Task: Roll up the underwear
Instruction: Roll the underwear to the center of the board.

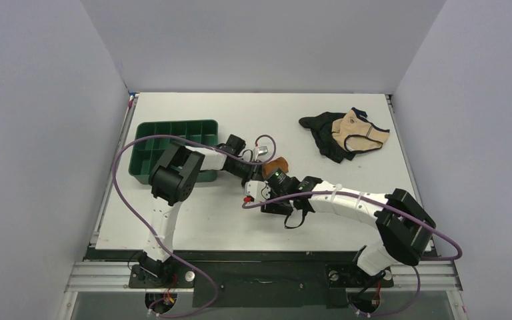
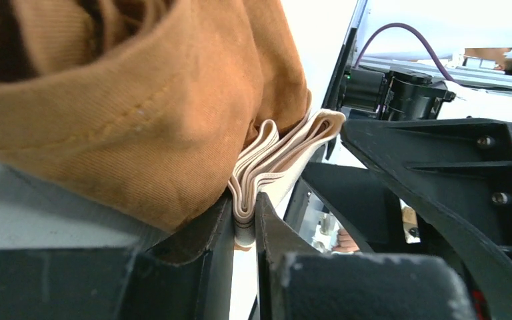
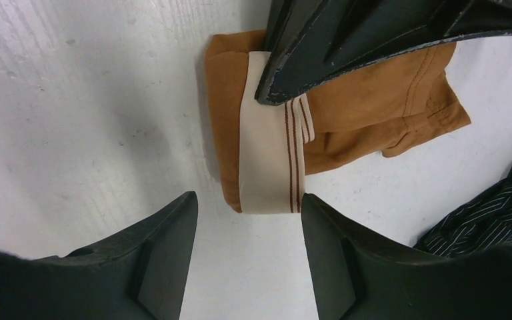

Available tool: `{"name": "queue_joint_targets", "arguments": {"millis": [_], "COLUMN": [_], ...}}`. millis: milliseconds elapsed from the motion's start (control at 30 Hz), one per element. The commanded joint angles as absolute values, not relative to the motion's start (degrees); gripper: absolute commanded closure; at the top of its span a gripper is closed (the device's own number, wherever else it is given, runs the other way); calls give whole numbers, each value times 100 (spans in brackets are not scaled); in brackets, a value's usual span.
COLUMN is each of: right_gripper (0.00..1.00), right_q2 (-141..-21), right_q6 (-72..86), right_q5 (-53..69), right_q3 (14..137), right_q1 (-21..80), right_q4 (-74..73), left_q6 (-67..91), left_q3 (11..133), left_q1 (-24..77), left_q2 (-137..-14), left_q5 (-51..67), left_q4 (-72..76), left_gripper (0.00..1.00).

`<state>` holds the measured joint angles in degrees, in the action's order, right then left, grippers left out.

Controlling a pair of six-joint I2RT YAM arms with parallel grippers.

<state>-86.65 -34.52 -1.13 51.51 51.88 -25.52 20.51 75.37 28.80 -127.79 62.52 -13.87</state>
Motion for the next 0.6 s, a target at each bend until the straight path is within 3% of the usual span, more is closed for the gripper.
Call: {"name": "queue_joint_targets", "arguments": {"millis": [0,567], "right_gripper": [45,47], "right_q2": [-8889,-9569], "right_q6": [-3677,-3820], "right_q5": [-668,-641], "right_q3": [5173,5425], "right_q1": [5306,5370], "right_q4": [-2255,-2223], "left_q6": [1606,1538], "left_q3": [7388,7456], "left_q1": [2813,2821], "left_q2": [-13244,-13340], "left_q5": [5491,5495], "left_q4": [-2193,-2329], "left_gripper": [100,100]}}
